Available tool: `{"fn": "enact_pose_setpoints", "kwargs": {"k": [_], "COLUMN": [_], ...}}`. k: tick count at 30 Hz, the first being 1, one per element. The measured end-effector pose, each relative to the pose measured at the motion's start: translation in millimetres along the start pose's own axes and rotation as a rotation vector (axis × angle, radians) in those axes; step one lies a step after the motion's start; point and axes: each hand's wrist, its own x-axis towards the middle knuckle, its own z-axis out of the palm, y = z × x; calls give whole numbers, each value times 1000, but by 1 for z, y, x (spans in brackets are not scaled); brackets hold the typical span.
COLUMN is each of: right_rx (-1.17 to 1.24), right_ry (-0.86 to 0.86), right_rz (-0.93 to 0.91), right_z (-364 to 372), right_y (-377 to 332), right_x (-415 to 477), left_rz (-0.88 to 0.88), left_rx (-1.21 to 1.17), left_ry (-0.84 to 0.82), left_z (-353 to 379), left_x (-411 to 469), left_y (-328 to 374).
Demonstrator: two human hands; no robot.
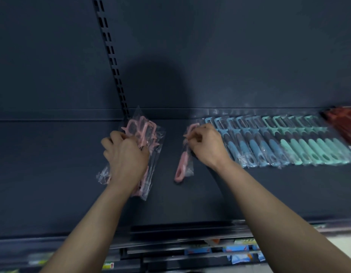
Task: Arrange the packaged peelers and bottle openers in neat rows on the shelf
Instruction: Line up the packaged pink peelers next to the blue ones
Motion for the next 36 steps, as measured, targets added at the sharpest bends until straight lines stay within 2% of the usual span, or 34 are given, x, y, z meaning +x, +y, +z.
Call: {"fn": "enact_pose_setpoints", "kwargs": {"k": [4, 8, 12, 16, 19, 24, 27, 31, 36], "right_rx": [-139, -303, -323, -341, -351, -395, -496, -547, -550], "right_ry": [-78, -134, -133, -120, -103, -75, -69, -77, -56], "right_rz": [145, 127, 149, 171, 161, 112, 17, -15, -24], "right_z": [7, 13, 8, 6, 7, 2, -5, -11, -11], "right_y": [-6, -13, -16, -15, -12, -1, 8, 17, 21], "right_x": [-7, -17, -16, -13, -10, -11, -14, -15, -10], "left_rz": [33, 80, 132, 180, 171, 85, 76, 68, 55], "left_rx": [60, 168, 213, 128, -100, -387, -416, -366, -333], "left_ry": [52, 79, 75, 102, 111, -36, -112, -165, -120], "left_z": [4, 6, 5, 1, -3, 6, 20, 42, 59], "left_x": [-3, -2, -2, -2, -1, 5, 8, 14, 22], "left_y": [4, 5, 7, 10, 15, 32, 45, 57, 65]}}
